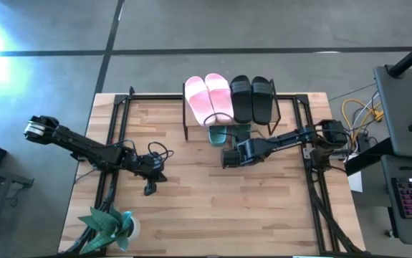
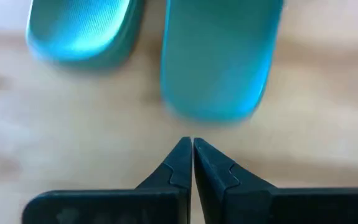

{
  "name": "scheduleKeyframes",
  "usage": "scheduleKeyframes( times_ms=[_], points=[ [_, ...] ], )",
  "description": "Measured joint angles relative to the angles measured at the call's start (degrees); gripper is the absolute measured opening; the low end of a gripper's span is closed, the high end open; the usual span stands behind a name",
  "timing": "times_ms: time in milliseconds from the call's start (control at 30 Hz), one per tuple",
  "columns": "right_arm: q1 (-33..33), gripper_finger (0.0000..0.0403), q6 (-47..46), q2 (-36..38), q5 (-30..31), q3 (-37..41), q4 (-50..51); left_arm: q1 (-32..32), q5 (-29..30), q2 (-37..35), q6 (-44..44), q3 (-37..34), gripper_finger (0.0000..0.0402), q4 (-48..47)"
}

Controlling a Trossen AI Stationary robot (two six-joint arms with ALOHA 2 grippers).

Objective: Pick and place slides into the shelf
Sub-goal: Adjust the green slippers under the shelf, then return to Home Position

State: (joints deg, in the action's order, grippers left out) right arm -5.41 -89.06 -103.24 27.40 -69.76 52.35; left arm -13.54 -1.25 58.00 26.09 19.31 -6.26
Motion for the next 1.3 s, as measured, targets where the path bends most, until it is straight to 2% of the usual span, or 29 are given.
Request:
scheduleKeyframes(
  times_ms=[167,433,767,967,1300],
  points=[
    [-2.6,0.0009,-3.6,-0.6,-4.0,0.8,-2.4,0.0,0.0,0.0,-1.1,0.0,0.0000,0.4],
    [-2.2,0.0008,-5.9,-1.2,-3.4,4.1,-2.5,0.0,0.0,0.0,-1.5,0.0,0.0000,1.7],
    [2.8,0.0008,-2.6,-1.2,-2.6,10.1,-11.0,0.0,0.0,0.0,-1.1,0.0,0.0000,1.5],
    [5.3,0.0008,-2.0,-1.2,1.8,10.1,-11.0,0.0,0.0,0.0,-1.0,0.0,0.0000,1.5],
    [5.0,0.0008,4.0,-1.2,1.1,7.6,-11.3,0.0,0.0,0.0,-0.9,0.0,0.0000,1.6]
  ],
)
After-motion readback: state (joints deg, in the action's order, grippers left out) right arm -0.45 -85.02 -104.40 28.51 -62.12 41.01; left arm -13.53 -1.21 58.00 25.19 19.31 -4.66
